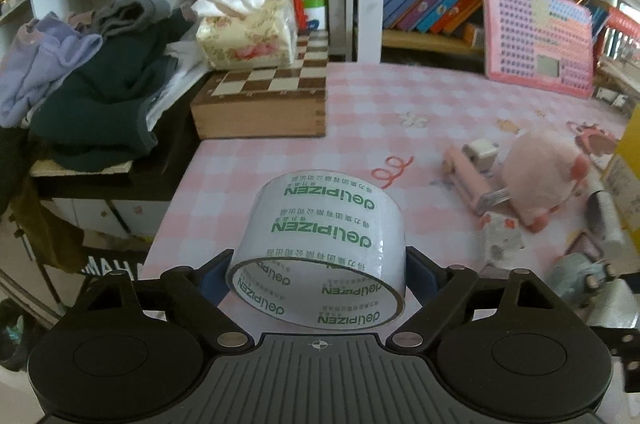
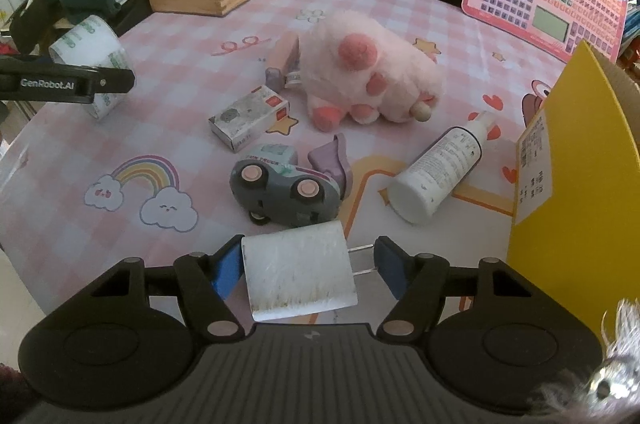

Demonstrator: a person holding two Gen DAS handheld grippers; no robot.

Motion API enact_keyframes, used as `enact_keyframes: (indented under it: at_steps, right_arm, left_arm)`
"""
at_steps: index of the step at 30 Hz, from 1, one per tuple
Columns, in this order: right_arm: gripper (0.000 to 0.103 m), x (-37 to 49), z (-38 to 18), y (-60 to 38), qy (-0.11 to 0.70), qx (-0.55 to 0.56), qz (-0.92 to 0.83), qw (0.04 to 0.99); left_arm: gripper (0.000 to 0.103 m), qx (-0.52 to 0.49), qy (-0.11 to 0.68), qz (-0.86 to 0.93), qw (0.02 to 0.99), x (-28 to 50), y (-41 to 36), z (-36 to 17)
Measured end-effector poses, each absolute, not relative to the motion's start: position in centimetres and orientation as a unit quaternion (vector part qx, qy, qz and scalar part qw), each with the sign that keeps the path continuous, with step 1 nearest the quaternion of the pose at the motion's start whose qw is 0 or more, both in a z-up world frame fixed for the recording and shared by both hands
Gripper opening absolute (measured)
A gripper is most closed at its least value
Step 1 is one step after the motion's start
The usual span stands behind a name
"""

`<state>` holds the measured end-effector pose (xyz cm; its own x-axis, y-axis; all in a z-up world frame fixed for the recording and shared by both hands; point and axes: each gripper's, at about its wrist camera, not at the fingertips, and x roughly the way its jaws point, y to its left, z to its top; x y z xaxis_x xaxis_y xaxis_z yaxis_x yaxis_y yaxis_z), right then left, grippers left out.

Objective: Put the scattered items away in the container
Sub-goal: 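Grasp the clear tape roll with the left tool while the right tool lifts the plug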

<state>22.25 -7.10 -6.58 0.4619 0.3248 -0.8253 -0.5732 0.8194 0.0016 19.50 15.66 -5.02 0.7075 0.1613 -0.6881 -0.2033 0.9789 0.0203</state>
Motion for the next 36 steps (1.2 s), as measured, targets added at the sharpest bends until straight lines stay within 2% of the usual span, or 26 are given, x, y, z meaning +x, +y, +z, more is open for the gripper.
enact_keyframes:
  at_steps: [36]
  right_arm:
    - [0.066,12.7,0.3,-9.6,0.365,-0.104,0.278,0.883]
  left_arm:
    - [0.088,-0.062,0.32,0.021,0.945,7.4,11.2,2.0]
